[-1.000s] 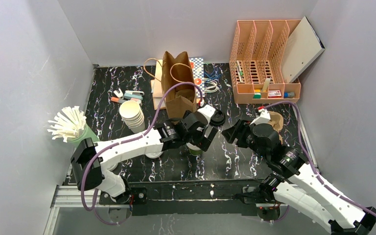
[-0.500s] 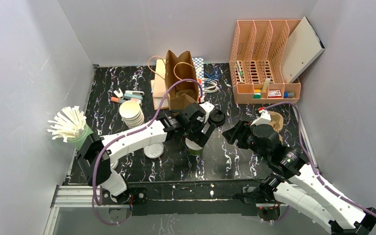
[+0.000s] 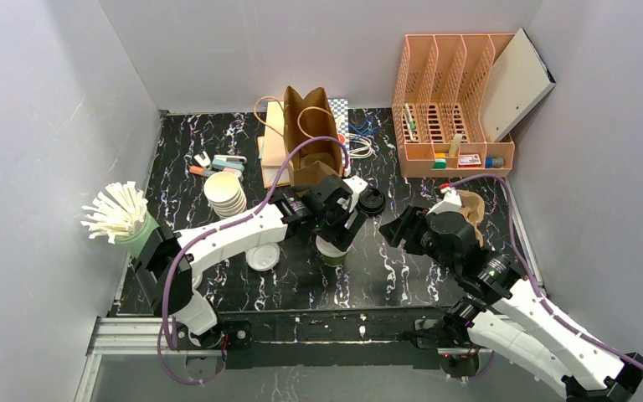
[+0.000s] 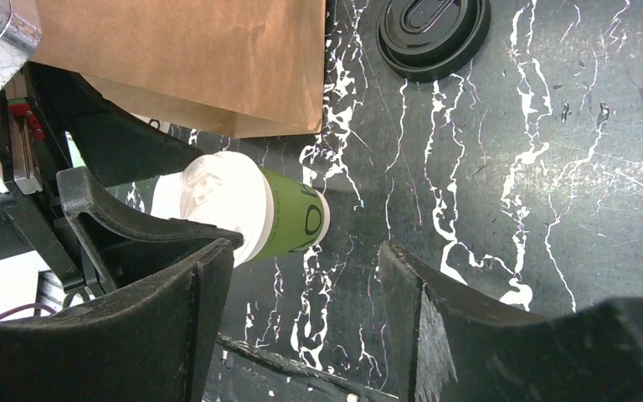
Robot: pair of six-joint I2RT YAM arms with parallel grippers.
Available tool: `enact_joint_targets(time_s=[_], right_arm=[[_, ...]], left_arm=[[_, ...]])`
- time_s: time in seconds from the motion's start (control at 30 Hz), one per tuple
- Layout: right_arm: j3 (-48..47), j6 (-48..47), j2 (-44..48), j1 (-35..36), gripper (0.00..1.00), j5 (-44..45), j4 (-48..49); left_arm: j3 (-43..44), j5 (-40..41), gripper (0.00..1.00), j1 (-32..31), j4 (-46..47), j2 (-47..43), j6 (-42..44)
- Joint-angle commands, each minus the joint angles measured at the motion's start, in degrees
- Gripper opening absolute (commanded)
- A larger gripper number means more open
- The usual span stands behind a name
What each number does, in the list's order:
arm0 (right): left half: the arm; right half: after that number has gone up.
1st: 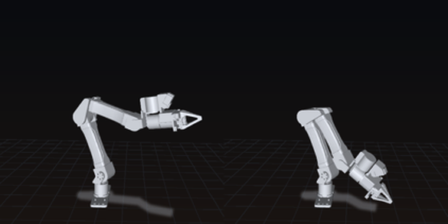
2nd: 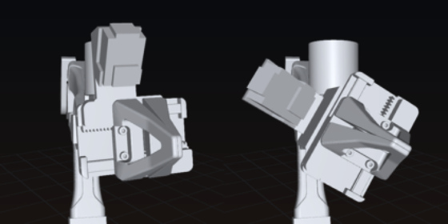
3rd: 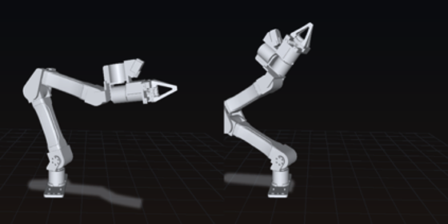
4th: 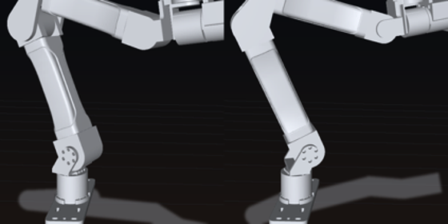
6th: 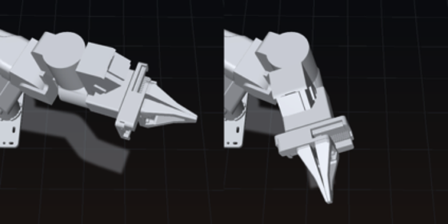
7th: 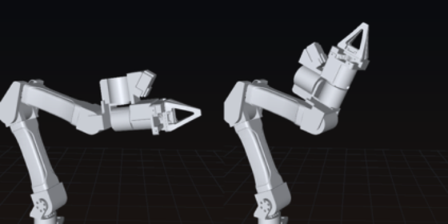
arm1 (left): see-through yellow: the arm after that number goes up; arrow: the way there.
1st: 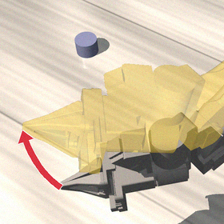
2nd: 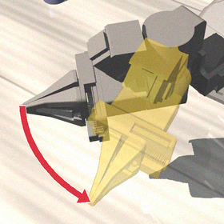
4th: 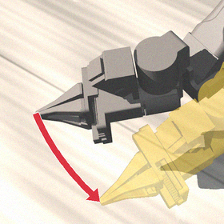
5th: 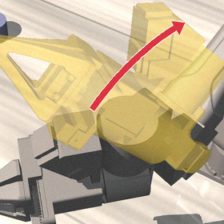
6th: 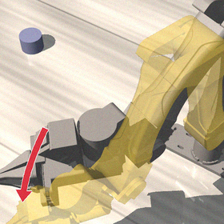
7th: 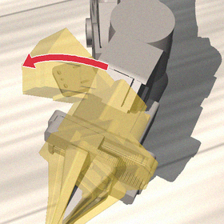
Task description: Pack the takeout coffee
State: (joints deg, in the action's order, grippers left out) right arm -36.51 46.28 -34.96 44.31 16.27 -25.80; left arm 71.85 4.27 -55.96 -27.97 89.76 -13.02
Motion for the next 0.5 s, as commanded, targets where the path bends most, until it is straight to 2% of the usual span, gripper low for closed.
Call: enact_joint_targets(time_s=[0.0,0.17,0.3,0.47], right_arm=[[1.0,0.0,-0.3,-0.2,0.73,-1.7,1.4],[4.0,-0.6,-0.5,-0.2,0.67,-10.9,5.3],[9.9,2.6,-0.5,-0.2,0.61,-19.3,11.5],[16.0,6.6,-0.4,-0.1,0.54,-24.1,21.3]], left_arm=[[1.0,-0.9,0.76,0.3,-2.2,-1.3,0.1],[-2.1,0.2,0.76,0.3,-0.1,-3.3,-1.7],[-6.3,2.0,0.76,0.3,3.4,-6.3,-3.8],[-8.8,4.2,0.75,0.2,4.0,-8.4,-6.2]])
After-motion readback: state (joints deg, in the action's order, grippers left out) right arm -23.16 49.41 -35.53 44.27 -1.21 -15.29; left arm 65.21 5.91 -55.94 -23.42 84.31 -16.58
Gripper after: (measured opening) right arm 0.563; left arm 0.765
